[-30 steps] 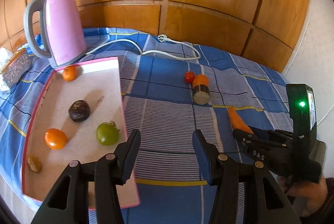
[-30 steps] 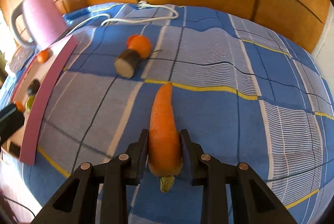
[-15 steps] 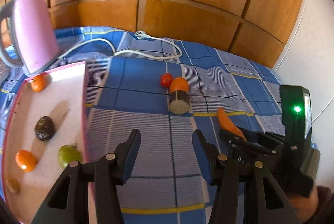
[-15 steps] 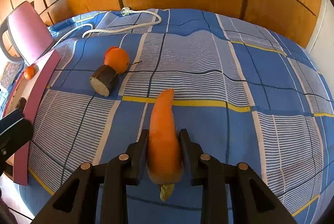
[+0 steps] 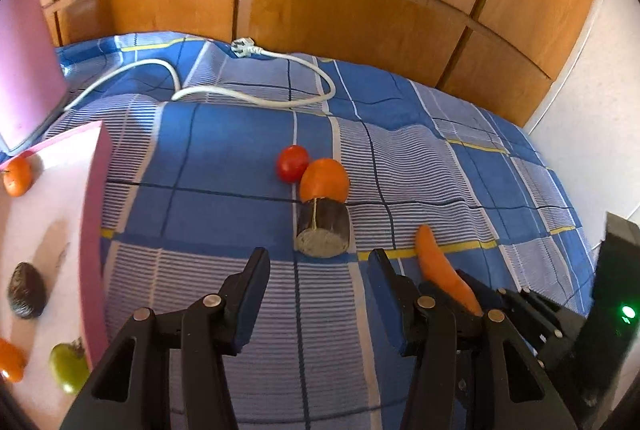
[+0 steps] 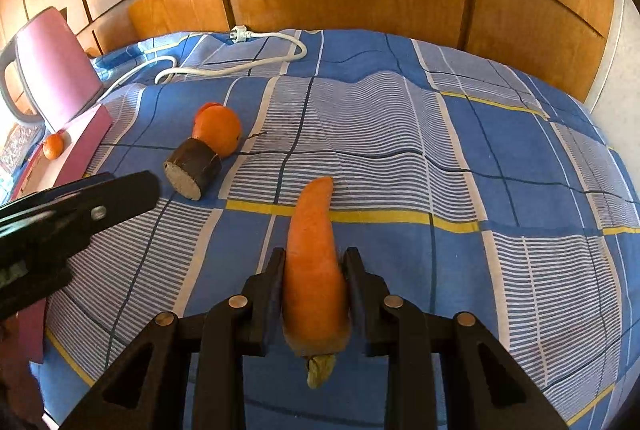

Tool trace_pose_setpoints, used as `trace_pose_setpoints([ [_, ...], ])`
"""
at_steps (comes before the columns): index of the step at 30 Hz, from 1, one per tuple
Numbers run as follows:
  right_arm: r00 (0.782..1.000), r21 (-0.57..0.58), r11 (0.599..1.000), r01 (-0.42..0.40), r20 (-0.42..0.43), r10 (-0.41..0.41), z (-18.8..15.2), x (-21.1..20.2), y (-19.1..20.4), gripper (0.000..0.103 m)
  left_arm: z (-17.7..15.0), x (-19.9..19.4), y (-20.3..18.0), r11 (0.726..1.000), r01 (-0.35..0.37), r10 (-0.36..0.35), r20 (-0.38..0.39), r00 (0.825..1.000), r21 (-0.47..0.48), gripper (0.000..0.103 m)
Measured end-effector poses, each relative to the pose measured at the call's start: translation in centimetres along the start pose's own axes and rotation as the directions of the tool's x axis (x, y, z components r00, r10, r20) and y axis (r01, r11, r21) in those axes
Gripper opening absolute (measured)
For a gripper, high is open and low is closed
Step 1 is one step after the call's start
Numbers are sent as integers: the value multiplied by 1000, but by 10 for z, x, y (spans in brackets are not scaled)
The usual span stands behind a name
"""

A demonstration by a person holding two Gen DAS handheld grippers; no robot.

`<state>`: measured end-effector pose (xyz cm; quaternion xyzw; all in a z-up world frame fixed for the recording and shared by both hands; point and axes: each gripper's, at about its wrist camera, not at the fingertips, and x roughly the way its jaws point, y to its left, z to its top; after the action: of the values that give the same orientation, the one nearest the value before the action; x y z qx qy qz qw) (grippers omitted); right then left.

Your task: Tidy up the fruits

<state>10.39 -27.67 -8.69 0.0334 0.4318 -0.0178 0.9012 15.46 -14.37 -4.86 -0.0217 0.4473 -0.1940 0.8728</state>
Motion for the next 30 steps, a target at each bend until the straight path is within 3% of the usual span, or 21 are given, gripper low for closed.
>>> trace_pose_setpoints([
  [10, 1000, 7, 1000, 4, 27, -5, -3, 0, 0, 29, 11, 31, 0, 999, 13, -15, -46, 999, -32, 47],
  [13, 999, 10, 1000, 3, 33, -3, -4, -1, 0, 29, 12, 38, 0, 999, 10, -12, -57, 998, -39, 36],
  [17, 999, 15, 1000, -3, 39, 3, -6, 0, -1, 29, 9, 38, 3, 999, 16, -19, -52, 998, -49, 35],
  [30, 999, 16, 1000, -16, 32, 15, -6, 2, -3, 30, -52, -9, 4, 999, -16, 15, -16, 1000, -28, 35],
])
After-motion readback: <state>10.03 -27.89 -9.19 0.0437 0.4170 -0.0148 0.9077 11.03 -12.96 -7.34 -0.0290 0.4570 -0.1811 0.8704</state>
